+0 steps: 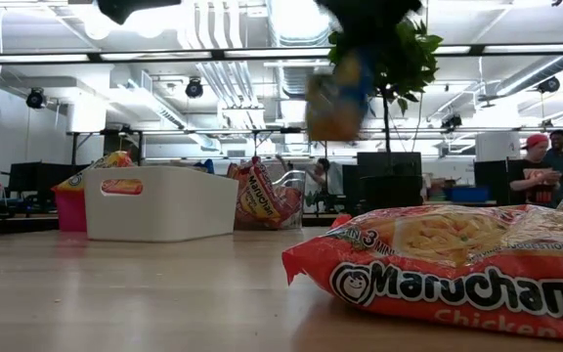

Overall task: Sort Maruchan noodles
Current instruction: Put the blue noodle pack into the white bin

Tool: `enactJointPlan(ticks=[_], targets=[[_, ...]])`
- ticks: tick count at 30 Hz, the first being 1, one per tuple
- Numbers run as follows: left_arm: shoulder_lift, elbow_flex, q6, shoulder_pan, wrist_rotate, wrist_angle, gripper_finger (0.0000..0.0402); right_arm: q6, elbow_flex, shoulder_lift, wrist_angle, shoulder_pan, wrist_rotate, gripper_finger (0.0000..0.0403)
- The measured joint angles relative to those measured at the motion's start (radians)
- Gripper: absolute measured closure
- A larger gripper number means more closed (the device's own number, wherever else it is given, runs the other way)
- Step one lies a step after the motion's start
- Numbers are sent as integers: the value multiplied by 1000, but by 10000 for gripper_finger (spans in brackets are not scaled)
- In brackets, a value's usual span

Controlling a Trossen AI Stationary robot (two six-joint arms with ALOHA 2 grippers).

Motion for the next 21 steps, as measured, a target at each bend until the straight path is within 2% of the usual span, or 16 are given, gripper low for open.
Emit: enactJointPlan(ticks=[5, 11, 15, 21], targets=[[-98, -85, 54, -1, 1, 131, 318, -323, -9, 8, 455, 17, -2, 394], [-191, -109, 40, -2, 6, 148, 318, -535, -10, 135, 790, 5, -23, 394], [-225, -116, 25, -2, 13, 142, 318, -590, -9, 226, 938, -36, -164, 394], [-252, -120, 19, -3, 87, 123, 318, -593, 99, 359, 951, -109, -397, 394]])
